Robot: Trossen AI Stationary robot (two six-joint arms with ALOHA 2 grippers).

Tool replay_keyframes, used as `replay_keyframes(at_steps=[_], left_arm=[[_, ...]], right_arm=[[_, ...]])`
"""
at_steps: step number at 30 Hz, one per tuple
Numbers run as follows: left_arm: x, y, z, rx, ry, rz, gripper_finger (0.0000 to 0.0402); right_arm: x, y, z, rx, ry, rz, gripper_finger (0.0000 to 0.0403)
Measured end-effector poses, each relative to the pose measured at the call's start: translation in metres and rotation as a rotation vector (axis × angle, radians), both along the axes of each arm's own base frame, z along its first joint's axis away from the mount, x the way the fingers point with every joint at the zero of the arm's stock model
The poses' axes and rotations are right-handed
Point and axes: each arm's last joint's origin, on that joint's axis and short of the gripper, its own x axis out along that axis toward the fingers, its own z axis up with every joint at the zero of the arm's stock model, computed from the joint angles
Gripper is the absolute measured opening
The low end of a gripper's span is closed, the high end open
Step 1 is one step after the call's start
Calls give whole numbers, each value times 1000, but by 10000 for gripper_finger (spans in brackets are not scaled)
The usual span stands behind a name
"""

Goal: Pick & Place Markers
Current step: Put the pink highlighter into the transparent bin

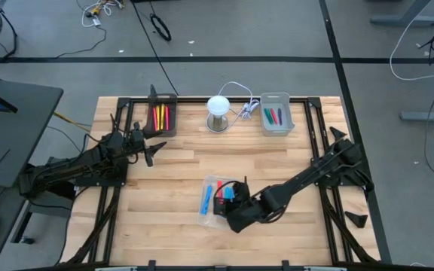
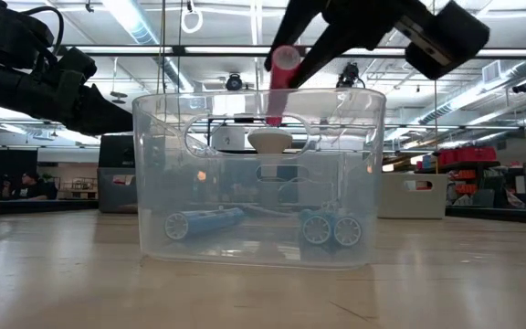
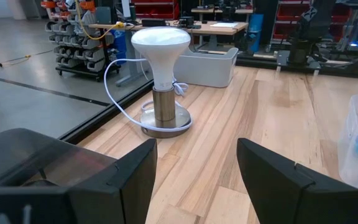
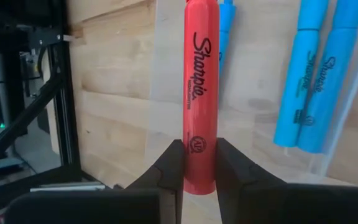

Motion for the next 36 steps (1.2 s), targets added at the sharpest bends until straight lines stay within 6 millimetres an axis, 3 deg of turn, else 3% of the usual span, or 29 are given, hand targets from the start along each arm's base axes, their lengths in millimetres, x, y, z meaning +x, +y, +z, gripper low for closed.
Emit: replay_keyframes(at_steps=[8, 24, 36], left_arm=[[0, 0, 0, 0, 0, 0, 229], [0, 0, 0, 0, 1, 0, 229], [0, 0, 0, 0, 0, 0, 229]], right_arm=[[18, 7, -3, -2, 40, -32, 54], [36, -16, -49, 31, 242, -1, 54], [43, -31, -50, 53, 264, 57, 72]])
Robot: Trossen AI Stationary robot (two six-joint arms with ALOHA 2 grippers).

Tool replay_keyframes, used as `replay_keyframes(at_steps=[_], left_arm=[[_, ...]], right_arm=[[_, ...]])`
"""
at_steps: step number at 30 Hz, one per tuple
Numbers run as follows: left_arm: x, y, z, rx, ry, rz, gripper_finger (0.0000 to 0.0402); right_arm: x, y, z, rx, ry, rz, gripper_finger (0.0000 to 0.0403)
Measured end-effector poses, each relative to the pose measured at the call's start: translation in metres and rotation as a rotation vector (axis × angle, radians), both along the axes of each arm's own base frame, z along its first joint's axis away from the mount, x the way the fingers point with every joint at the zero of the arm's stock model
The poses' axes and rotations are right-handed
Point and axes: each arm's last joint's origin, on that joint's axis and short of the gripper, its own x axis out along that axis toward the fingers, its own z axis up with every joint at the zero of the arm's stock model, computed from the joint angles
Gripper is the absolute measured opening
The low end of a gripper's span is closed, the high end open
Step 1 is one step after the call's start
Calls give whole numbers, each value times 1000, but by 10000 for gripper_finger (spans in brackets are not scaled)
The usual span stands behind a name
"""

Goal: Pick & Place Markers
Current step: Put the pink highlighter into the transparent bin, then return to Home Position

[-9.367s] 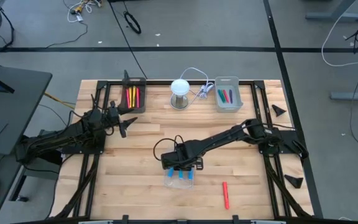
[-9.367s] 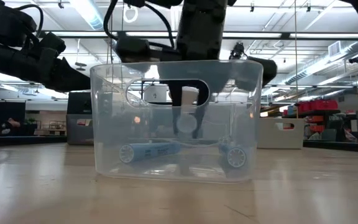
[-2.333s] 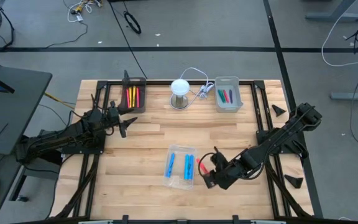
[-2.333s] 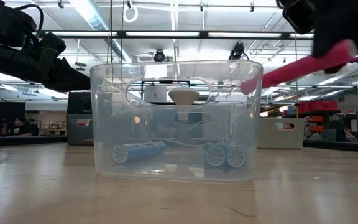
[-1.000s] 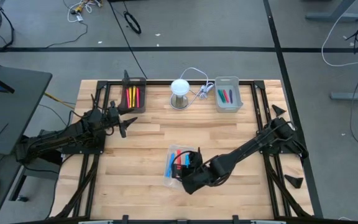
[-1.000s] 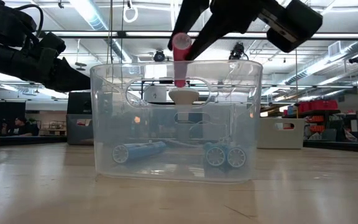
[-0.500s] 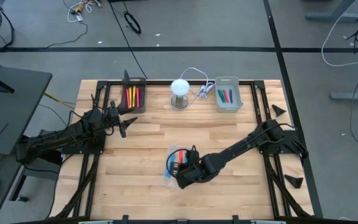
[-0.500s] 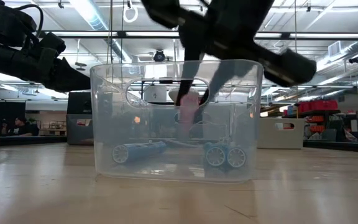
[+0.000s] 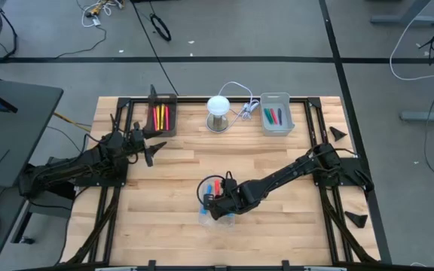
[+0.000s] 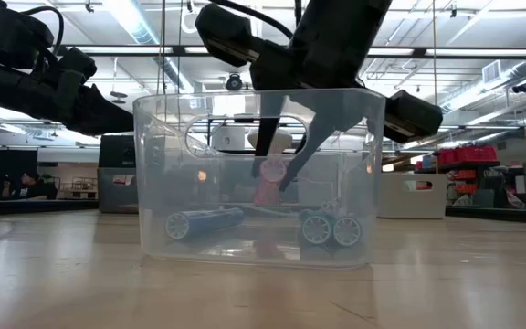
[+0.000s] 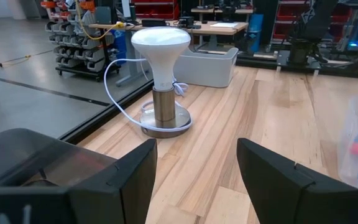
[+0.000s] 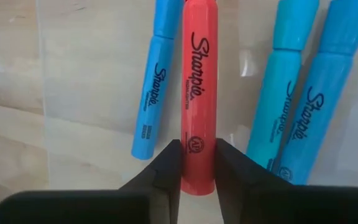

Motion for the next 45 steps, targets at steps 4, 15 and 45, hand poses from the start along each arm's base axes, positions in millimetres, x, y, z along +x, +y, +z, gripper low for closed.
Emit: replay_keyframes(at_steps=[4, 15, 45], left_arm=[[0, 0, 0, 0, 0, 0, 229], [0, 0, 0, 0, 0, 0, 229], [0, 0, 0, 0, 0, 0, 229]], right_arm=[[0, 0, 0, 3, -1, 3, 91], [9, 4, 5, 33, -107, 27, 123], [-14, -23, 65, -742, -12, 769, 114]])
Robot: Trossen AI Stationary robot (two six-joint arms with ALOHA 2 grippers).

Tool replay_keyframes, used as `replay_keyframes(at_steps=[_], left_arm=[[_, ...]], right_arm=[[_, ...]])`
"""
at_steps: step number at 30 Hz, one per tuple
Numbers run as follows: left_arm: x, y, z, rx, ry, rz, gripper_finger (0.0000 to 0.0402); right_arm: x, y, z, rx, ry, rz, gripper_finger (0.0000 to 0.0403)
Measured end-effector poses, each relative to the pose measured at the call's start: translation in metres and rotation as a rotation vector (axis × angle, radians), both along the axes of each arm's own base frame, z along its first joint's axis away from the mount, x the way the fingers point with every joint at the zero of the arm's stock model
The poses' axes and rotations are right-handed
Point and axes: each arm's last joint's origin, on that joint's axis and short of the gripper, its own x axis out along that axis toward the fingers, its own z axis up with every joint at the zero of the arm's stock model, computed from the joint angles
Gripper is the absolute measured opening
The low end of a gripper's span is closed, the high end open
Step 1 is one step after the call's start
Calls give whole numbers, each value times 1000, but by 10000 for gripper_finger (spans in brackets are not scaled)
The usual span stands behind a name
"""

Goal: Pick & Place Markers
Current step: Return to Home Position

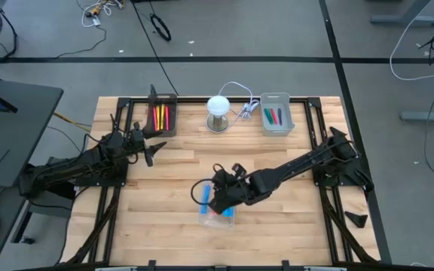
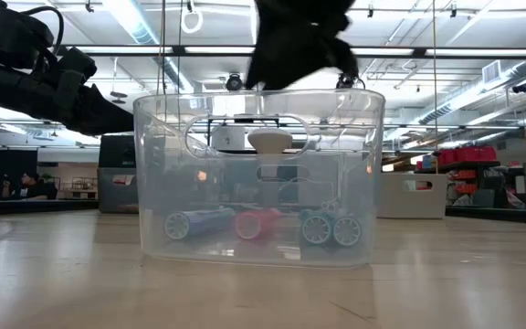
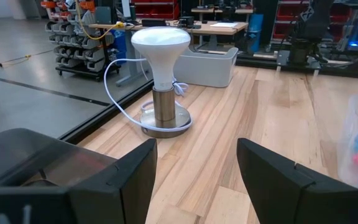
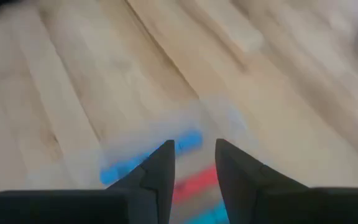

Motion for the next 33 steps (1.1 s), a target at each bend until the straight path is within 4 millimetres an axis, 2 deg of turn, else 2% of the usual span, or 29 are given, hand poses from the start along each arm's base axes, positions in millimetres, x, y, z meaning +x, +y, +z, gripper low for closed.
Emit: replay_keyframes(at_steps=[10, 17, 23, 27, 30, 33], left_arm=[[0, 0, 0, 0, 0, 0, 229], [0, 0, 0, 0, 0, 0, 229], [0, 0, 0, 0, 0, 0, 229], [0, 0, 0, 0, 0, 0, 229], [0, 0, 0, 0, 0, 0, 229], [0, 0, 0, 0, 0, 0, 229]], right_arm=[[28, -23, 19, -236, -142, 262, 114], [41, -49, 28, -381, -191, 323, 114], [50, -75, 16, -452, -326, 348, 114], [42, -94, 8, -407, -391, 481, 114], [28, -108, 8, -390, -461, 552, 114], [9, -123, 4, -390, -510, 552, 114]])
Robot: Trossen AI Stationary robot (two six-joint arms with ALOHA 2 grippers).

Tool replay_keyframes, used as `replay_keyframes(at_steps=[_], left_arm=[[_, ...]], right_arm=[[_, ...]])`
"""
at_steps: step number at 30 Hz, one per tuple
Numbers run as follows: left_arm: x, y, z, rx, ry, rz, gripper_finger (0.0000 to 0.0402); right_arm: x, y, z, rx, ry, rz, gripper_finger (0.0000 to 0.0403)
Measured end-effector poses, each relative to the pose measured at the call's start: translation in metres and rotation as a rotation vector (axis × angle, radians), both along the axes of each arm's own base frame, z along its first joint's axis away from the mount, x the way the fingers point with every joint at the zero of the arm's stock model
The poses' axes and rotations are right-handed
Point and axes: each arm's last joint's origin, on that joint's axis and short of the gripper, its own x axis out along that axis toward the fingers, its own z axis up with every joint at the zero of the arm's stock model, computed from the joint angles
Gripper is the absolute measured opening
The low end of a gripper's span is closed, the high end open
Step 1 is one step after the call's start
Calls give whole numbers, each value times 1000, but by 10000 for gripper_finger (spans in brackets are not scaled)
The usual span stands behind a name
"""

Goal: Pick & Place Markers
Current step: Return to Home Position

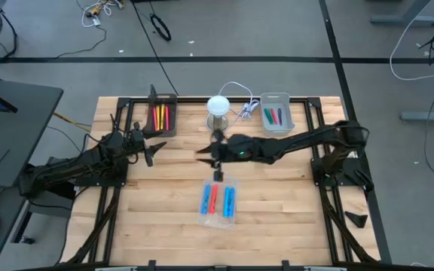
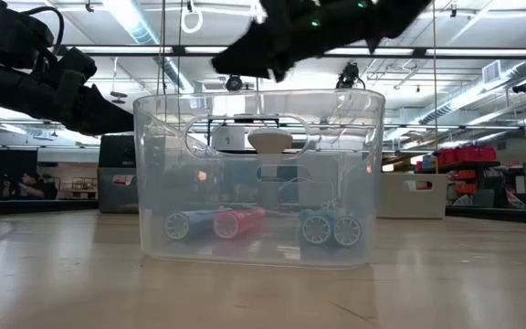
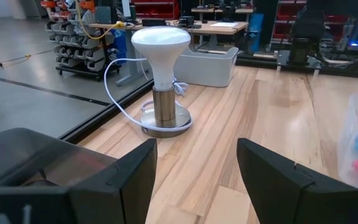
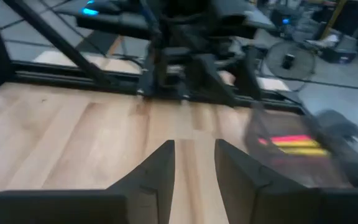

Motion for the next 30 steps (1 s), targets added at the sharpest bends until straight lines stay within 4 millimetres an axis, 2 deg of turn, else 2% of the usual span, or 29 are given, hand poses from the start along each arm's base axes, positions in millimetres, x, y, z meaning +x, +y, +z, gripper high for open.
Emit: replay_keyframes(at_steps=[8, 15, 19, 23, 30], left_arm=[[0, 0, 0, 0, 0, 0, 229], [0, 0, 0, 0, 0, 0, 229], [0, 0, 0, 0, 0, 0, 229], [0, 0, 0, 0, 0, 0, 229], [0, 0, 0, 0, -1, 0, 229]], right_arm=[[-64, -36, 3, 71, -79, -121, 114], [-133, -55, 1, 39, -194, -203, 114], [-168, -63, -4, -42, -224, -246, 114], [-198, -68, -11, -31, -267, -304, 114], [-239, -67, -29, -55, -345, -361, 114]])
